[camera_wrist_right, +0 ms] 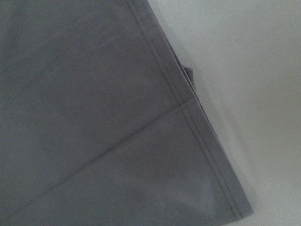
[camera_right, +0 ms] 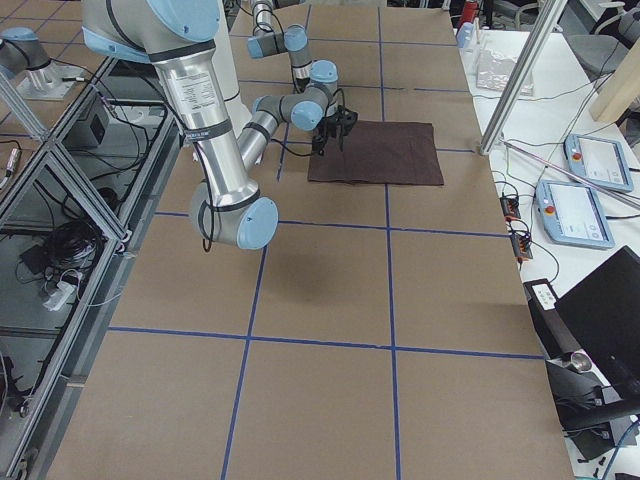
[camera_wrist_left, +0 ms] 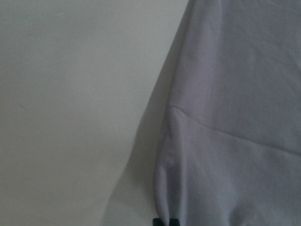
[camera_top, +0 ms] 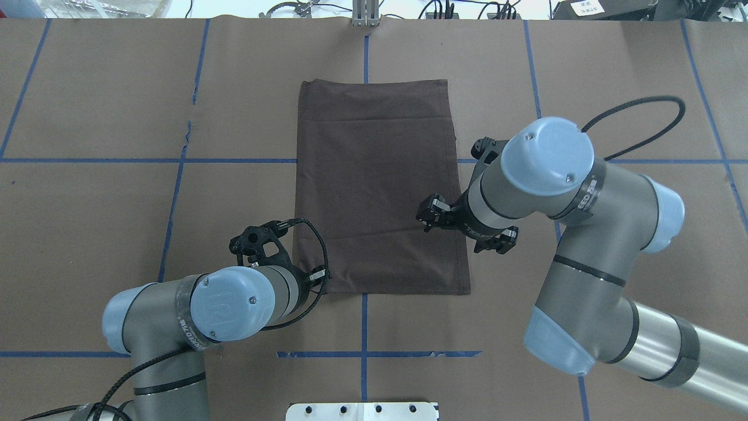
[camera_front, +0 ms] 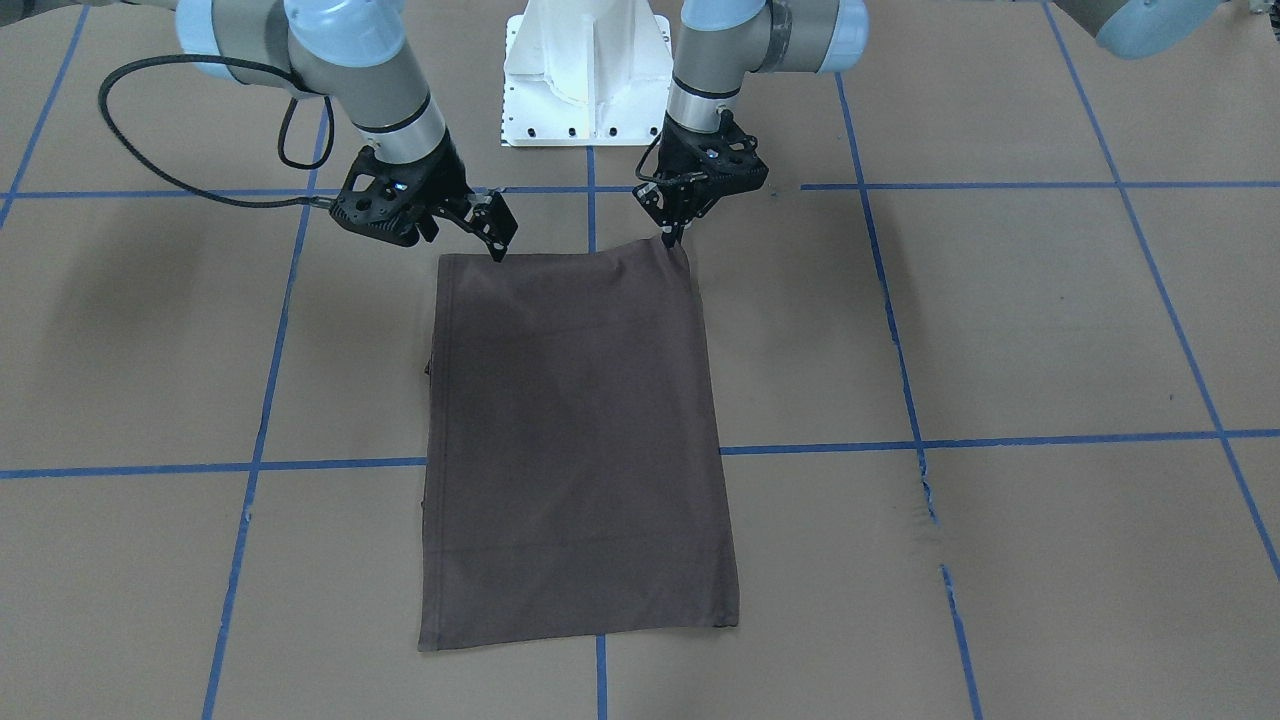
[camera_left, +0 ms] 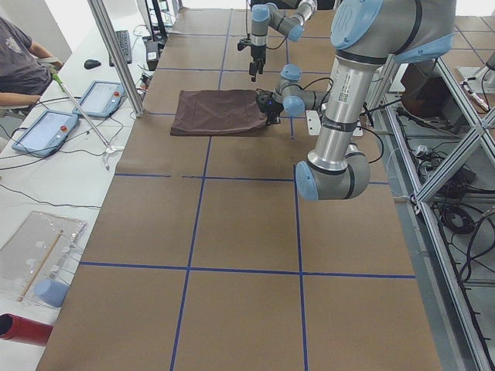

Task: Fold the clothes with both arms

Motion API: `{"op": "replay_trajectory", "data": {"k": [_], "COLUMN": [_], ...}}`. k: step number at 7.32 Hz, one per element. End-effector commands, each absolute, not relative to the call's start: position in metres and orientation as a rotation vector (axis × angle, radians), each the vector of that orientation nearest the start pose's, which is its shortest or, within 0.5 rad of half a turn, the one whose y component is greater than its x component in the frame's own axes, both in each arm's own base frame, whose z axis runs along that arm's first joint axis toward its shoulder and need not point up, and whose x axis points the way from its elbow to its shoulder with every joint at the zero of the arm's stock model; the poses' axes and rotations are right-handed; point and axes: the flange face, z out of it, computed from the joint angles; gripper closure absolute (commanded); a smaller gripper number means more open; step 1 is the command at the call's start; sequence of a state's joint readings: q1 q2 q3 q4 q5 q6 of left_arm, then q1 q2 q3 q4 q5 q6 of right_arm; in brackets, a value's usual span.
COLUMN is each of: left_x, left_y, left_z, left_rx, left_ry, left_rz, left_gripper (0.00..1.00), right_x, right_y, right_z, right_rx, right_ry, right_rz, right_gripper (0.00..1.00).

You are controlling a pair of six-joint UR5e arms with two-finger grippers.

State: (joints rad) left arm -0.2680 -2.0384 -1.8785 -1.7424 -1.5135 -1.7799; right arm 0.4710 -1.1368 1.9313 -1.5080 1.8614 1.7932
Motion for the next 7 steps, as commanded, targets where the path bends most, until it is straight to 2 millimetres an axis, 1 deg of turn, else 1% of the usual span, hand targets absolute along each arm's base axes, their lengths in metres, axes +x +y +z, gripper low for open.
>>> {"op": "replay_trajectory", "data": {"k": [1, 2, 3, 5, 7], "left_x": [0.552, 0.552, 0.553, 0.552, 0.552], "left_y": [-0.295, -0.296, -0.295, -0.296, -0.296], "left_z": [0.244, 0.244, 0.244, 0.244, 0.244], "left_rx": [0.084, 0.086, 0.085, 0.085, 0.087], "left_ry": [0.956, 0.958, 0.956, 0.958, 0.956], "left_rz": [-0.462, -0.462, -0.461, -0.461, -0.463], "left_gripper": [1.00, 1.00, 1.00, 1.00, 1.00], "right_x": [-0.516, -0.521, -0.535, -0.541, -0.540], "right_y": [-0.323, -0.322, -0.324, -0.327, -0.328], "right_z": [0.287, 0.297, 0.315, 0.330, 0.330], "right_rx": [-0.163, -0.170, -0.168, -0.159, -0.159], "right_ry": [-0.828, -0.805, -0.761, -0.731, -0.731], "right_rz": [0.664, 0.680, 0.676, 0.673, 0.674], "right_gripper": [0.00, 0.00, 0.00, 0.00, 0.00]}}
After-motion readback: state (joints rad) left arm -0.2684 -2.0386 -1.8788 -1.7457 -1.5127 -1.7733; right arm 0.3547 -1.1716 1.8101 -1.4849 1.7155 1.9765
